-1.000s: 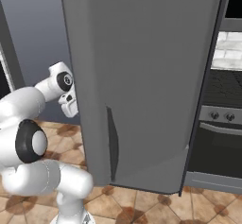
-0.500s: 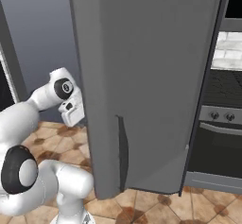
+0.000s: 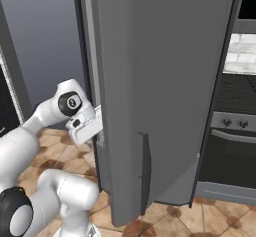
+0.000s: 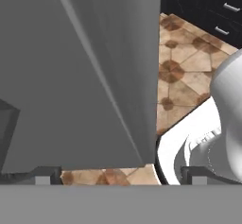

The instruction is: Retrieve the sausage and cheese from the fridge and place them on the cutting board on the counter.

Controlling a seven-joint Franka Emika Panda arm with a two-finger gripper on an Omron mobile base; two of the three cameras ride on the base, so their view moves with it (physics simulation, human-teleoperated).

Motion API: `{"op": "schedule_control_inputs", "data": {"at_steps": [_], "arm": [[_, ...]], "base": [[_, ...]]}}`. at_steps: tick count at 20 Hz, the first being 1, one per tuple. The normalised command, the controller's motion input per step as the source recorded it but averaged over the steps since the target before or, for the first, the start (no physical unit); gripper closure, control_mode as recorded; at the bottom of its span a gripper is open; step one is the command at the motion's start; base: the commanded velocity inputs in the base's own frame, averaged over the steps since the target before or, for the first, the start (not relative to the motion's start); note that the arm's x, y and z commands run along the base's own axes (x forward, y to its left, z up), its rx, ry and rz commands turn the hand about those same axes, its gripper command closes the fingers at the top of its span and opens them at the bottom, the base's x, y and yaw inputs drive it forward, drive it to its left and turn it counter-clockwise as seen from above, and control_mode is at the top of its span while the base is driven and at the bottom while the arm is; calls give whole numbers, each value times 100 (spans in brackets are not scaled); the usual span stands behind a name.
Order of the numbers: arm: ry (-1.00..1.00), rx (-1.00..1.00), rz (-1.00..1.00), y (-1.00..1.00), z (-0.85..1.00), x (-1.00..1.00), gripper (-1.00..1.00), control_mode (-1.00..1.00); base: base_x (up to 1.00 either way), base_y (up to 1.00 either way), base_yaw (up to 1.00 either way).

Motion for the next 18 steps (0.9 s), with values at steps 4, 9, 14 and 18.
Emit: {"op": "schedule_control_inputs", "data": {"at_steps": [4, 9, 14, 18], "arm": [[0, 0, -16, -73, 17, -34, -100, -100], [0, 0, -14, -75, 17, -32, -100, -100], [0, 0, -13, -76, 17, -22, -100, -100], [2, 0, -10, -76, 19, -10, -100, -100]], "base": [[0, 0, 0], [0, 0, 0], [0, 0, 0], [0, 0, 0]]}}
